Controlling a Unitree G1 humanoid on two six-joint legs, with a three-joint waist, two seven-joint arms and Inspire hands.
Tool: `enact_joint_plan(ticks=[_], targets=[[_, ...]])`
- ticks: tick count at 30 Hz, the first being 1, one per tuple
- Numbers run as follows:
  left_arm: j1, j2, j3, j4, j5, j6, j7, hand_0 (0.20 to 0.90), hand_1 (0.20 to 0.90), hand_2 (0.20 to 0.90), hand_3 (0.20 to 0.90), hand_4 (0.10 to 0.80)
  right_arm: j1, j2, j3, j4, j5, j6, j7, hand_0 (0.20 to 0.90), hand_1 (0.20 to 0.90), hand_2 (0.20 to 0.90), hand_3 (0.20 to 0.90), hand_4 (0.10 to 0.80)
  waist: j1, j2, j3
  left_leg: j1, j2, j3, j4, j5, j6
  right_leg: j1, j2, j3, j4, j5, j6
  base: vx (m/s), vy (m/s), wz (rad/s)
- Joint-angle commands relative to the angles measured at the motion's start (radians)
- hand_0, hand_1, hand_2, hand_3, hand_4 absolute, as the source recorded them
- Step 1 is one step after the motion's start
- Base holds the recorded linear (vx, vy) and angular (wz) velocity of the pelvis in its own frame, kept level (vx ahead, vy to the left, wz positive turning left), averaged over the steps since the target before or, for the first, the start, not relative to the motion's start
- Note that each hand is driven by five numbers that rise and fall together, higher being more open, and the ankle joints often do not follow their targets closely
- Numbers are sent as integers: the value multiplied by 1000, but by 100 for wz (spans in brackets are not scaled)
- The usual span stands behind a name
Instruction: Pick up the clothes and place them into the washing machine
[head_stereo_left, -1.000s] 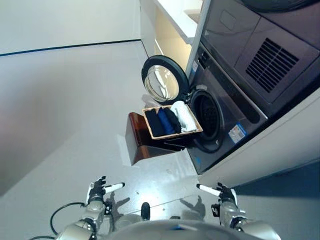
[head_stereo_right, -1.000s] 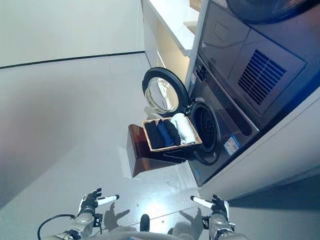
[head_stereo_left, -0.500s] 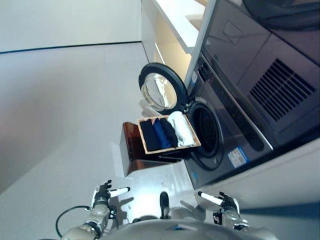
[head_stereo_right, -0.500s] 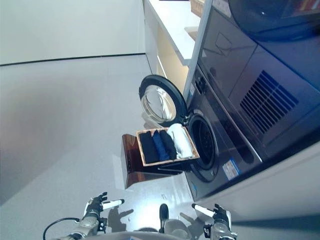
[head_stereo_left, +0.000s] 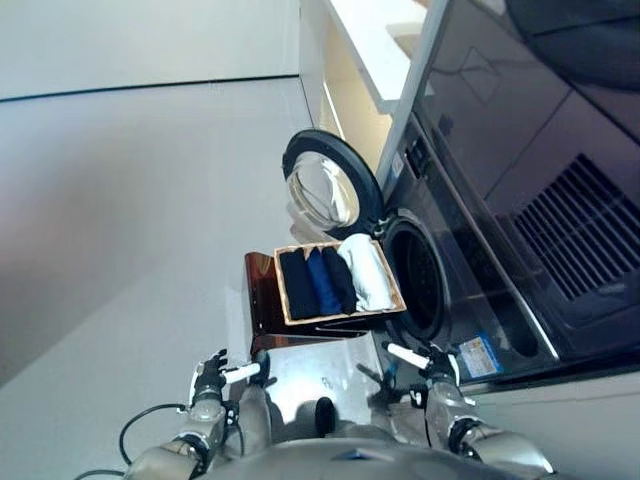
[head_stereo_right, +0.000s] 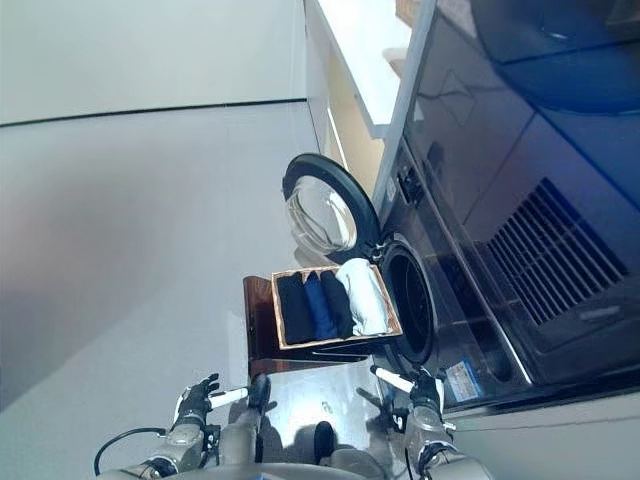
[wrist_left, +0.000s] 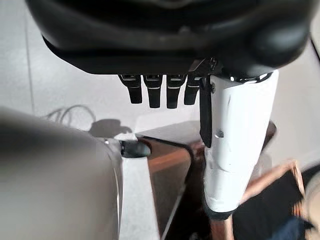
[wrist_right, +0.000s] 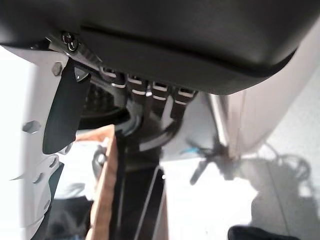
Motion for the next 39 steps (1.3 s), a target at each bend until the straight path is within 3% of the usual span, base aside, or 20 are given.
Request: enact_joint_plan(ticks=[1, 5, 7, 8, 9, 10, 11, 13, 14, 15, 16, 17, 20, 34, 38, 39], targets=[[-27, 47, 0, -1, 3, -47, 32, 900, 900, 900, 900, 800, -25, -29, -5, -39, 33, -50, -31, 900, 900, 900, 900, 800, 7, -37, -57, -6, -75, -29, 12, 84, 89, 142, -63, 55, 6, -142, 132, 232, 188, -88], [-25, 67, 6, -14, 7, -46, 30, 900, 900, 900, 900, 800, -46, -23, -13, -20, 17, -31, -15, 900, 900, 900, 900, 800, 46, -60, -76, 15, -98, -3, 63, 15, 133, 102, -124, 51, 181, -157, 175, 207, 169, -49], [-27, 81, 10, -21, 9, -45, 27, 900, 900, 900, 900, 800, -58, -21, -6, -26, 0, -26, -8, 900, 900, 900, 900, 800, 58, -55, -60, 37, -106, 6, 89, -18, 154, 18, -124, 35, 358, -94, 195, 141, 117, -21], [-27, 81, 10, -21, 9, -45, 27, 900, 900, 900, 900, 800, -58, -21, -6, -26, 0, -26, -8, 900, 900, 900, 900, 800, 58, -55, -60, 36, -106, 6, 90, -18, 155, 18, -124, 35, 359, -94, 195, 75, 131, -31], [-45, 98, -5, -33, 3, -49, 25, 900, 900, 900, 900, 800, -91, -30, 13, -40, -10, -26, -2, 900, 900, 900, 900, 800, 35, -35, -18, 54, -108, -13, 127, -34, 163, -91, -92, 13, 520, -29, 206, 23, 127, -33], [-55, 105, -10, -36, -1, -52, 25, 900, 900, 900, 900, 800, -108, -35, 22, -45, -24, -23, -5, 900, 900, 900, 900, 800, 24, -23, 0, 60, -105, -22, 141, -41, 167, -141, -85, -14, 569, -32, 200, 38, 159, -11], [-61, 112, -15, -43, -8, -56, 23, 900, 900, 900, 900, 800, -123, -48, 32, -46, -54, -17, -12, 900, 900, 900, 900, 800, 26, -16, 12, 62, -103, -17, 147, -49, 168, -169, -101, -66, 560, -41, 188, 50, 79, 20], [-82, 120, -15, -46, -26, -67, 27, 900, 900, 900, 900, 800, -168, -69, 40, -57, -89, -9, -28, 900, 900, 900, 900, 800, 38, -15, 32, 70, -107, -8, 166, -86, 150, -178, -196, -238, 363, -79, 171, 98, -50, 17], [-88, 116, -11, -46, -21, -67, 28, 900, 900, 900, 900, 800, -171, -77, 41, -53, -99, -5, -30, 900, 900, 900, 900, 800, 50, -28, 26, 68, -117, 1, 186, -103, 139, -142, -225, -277, 257, -72, 177, 83, -99, -14], [-89, 116, -11, -45, -20, -67, 28, 900, 900, 900, 900, 800, -172, -77, 40, -53, -100, -5, -29, 900, 900, 900, 900, 800, 47, -25, 30, 72, -116, -3, 189, -106, 139, -131, -223, -282, 248, -68, 177, 141, -86, -6], [-89, 117, -10, -43, -20, -68, 23, 900, 900, 900, 900, 800, -177, -82, 54, -57, -104, -7, -23, 900, 900, 900, 900, 800, 40, -30, 30, 78, -120, -4, 190, -116, 143, -129, -219, -215, 235, -57, 184, 160, -45, 1], [-93, 118, -14, -63, -26, -79, 23, 900, 900, 900, 900, 800, -206, -103, 72, -65, -141, -2, -33, 900, 900, 900, 900, 800, 47, -40, 34, 76, -128, -3, 185, -114, 144, -126, -211, -185, 218, -48, 184, 134, -53, 24], [-109, 101, -27, -82, -48, -91, 16, 900, 900, 900, 900, 800, -270, -135, 98, -57, -191, 14, -37, 900, 900, 900, 900, 800, 59, -43, 43, 38, -133, 8, 175, -110, 136, -136, -232, -248, 179, -29, 189, -39, -48, 11], [-198, 86, -54, -220, -165, -146, 42, 900, 900, 900, 900, 800, -523, -201, 171, -38, -214, 20, -85, 900, 900, 900, 900, 800, 81, -10, 151, -161, -125, -17, 206, -76, 118, -315, -227, -241, 211, -30, 178, -68, -33, 5], [-222, 100, -65, -259, -140, -159, 73, 900, 900, 900, 900, 800, -574, -228, 174, -25, -217, 19, -103, 900, 900, 900, 900, 800, 84, 0, 172, -200, -131, -14, 249, -88, 115, -352, -227, -239, 243, -41, 174, -49, 5, 7], [-227, 128, -46, -383, -154, -195, 111, 900, 900, 900, 900, 800, -644, -268, 177, -23, -218, 20, -132, 900, 900, 900, 900, 800, 86, 15, 202, -271, -146, -14, 341, -123, 115, -429, -224, -225, 344, -80, 161, -80, 24, 2]])
